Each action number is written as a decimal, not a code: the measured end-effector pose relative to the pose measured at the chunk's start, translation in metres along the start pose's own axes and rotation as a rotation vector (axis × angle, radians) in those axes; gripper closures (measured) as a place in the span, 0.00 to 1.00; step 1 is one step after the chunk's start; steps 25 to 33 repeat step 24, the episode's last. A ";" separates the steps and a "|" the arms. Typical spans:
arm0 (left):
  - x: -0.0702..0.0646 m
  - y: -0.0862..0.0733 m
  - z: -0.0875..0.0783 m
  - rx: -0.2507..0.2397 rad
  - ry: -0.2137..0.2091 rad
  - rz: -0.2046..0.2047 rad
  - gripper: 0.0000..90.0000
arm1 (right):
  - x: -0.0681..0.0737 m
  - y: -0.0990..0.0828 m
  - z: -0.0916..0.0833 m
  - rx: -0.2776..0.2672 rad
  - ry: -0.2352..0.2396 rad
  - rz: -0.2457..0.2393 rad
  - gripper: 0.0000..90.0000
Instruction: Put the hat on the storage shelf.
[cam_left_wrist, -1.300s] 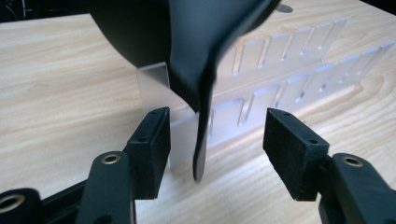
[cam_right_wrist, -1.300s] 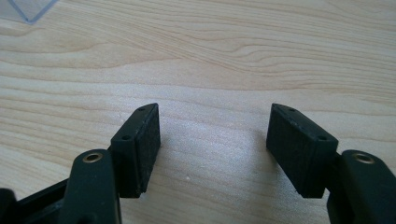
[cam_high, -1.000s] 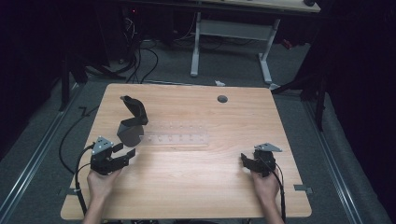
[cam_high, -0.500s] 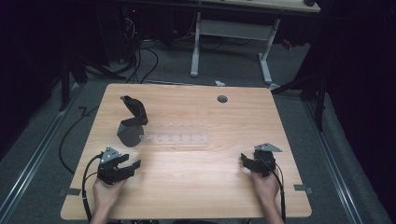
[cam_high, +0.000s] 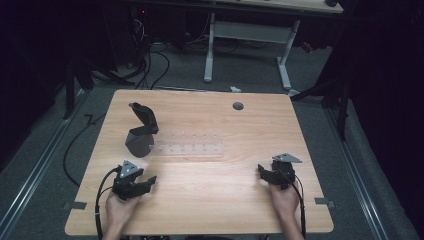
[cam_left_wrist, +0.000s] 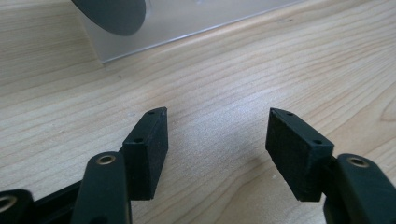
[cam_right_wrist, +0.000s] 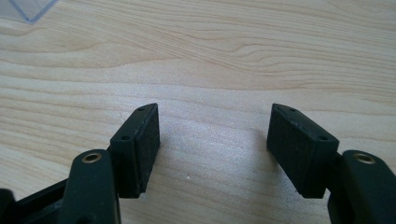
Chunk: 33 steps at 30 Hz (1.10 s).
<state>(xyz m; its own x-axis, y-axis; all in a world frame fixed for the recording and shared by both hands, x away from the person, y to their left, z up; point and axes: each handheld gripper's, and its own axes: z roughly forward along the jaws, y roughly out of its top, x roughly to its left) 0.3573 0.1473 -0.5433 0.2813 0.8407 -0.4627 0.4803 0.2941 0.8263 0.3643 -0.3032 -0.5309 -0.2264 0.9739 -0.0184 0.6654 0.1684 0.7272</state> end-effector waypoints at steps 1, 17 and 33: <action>0.000 -0.001 0.001 -0.003 0.001 0.003 0.44 | 0.000 0.000 0.000 0.000 0.000 0.000 0.39; -0.004 -0.005 0.006 -0.002 0.042 0.062 0.34 | 0.000 0.000 0.000 0.001 0.002 0.000 0.39; -0.004 -0.004 0.006 0.001 0.045 0.059 0.32 | 0.000 0.000 0.000 0.003 0.003 -0.001 0.39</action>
